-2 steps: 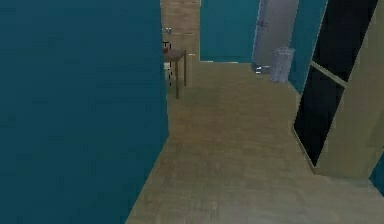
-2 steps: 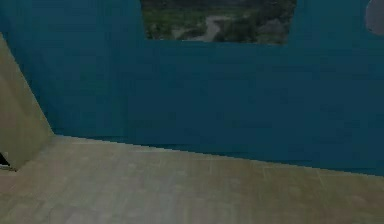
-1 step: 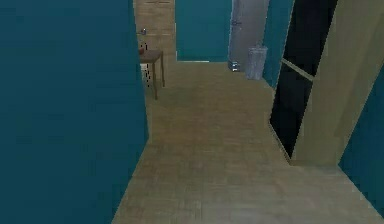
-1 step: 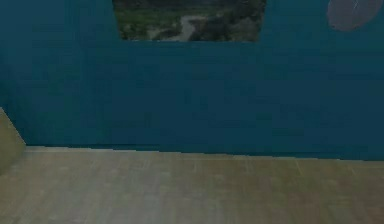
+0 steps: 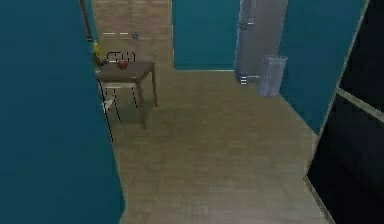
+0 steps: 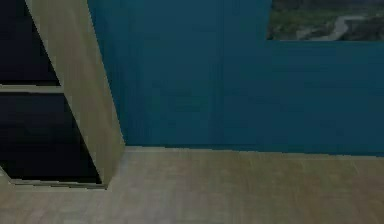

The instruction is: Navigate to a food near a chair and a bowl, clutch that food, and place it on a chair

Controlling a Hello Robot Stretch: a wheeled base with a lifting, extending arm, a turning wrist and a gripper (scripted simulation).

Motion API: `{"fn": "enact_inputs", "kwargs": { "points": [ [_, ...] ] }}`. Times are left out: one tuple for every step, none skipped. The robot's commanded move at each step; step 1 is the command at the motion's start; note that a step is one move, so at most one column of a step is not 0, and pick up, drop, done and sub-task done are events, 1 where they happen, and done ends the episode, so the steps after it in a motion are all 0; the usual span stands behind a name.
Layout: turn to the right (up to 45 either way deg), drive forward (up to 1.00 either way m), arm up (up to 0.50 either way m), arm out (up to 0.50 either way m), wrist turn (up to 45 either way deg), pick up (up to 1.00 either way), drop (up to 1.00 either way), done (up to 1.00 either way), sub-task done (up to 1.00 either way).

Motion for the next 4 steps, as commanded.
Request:
{"fn": "enact_inputs", "kwargs": {
  "points": [
    [0.0,1.00,0.00,0.00,0.0,0.00,0.00,0.00,0.00],
    [0.0,1.00,0.00,0.00,0.0,0.00,0.00,0.00,0.00],
    [0.0,1.00,0.00,0.00,0.0,0.00,0.00,0.00,0.00],
    [3.0,0.00,0.00,0.00,0.0,0.00,0.00,0.00,0.00]
  ]
}}
